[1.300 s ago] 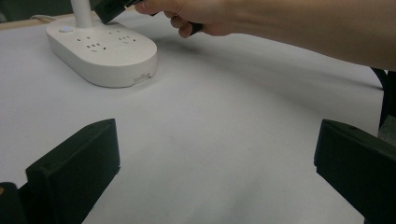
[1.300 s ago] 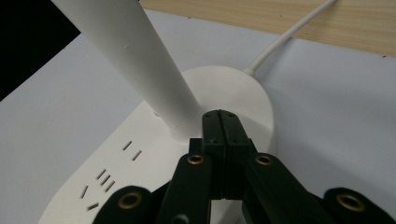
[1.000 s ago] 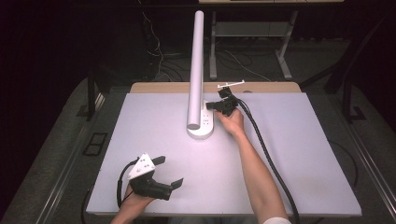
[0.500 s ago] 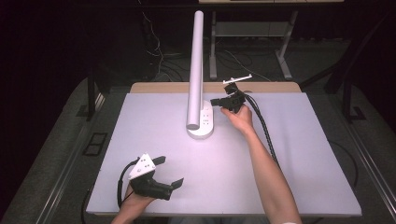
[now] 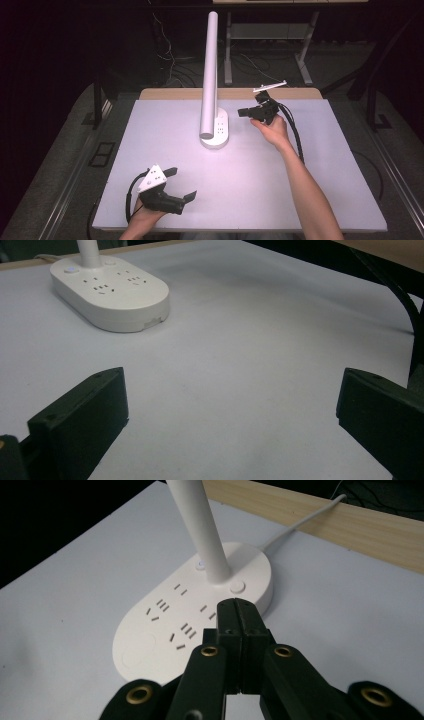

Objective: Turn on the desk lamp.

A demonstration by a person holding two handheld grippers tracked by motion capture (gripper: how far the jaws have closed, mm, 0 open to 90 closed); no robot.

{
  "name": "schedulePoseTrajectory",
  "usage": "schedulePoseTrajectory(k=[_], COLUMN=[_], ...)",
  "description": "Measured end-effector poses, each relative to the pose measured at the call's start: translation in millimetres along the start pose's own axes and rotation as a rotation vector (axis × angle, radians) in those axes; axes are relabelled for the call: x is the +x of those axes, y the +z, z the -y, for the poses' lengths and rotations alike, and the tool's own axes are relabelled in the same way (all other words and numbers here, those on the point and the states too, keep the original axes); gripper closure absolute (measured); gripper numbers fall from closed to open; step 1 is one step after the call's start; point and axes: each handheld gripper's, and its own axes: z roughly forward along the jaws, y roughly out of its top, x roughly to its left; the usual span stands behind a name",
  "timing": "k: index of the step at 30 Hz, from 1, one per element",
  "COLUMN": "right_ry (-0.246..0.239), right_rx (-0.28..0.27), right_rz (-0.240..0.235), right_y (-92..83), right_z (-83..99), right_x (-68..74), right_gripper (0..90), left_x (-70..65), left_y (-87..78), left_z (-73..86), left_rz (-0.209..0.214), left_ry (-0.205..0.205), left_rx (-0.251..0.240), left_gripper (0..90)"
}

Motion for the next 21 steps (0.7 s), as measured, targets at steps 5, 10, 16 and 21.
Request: schedulePoseTrajectory(k=[5,10,16,21], right_ry=[-0.006,-0.004,-0.014,-0.022], right_rx=[0.002,-0.006,-0.001,0.012], right_rz=[0.003,0.014,0.051,0.063], right_y=[-14.9,-34.6,-55.3,-69.1], right_z=[7.3,15.2,25.7,38.6], right_x=[0.8,4.4,11.4,15.6], right_gripper=[84.7,66.5,34.8,8.4], left_x=[-0.3,-0.1,-0.4,-0.8], left_y=[0.4,0.9,0.6,0.5], left_z=[0.0,0.0,-0.1,-0.2], left_rz=[0.001,0.0,-0.001,0.0], left_ry=[0.004,0.0,0.001,0.0], left_rx=[0.004,0.002,0.003,0.002], left_gripper=[0.0,0.0,0.0,0.0])
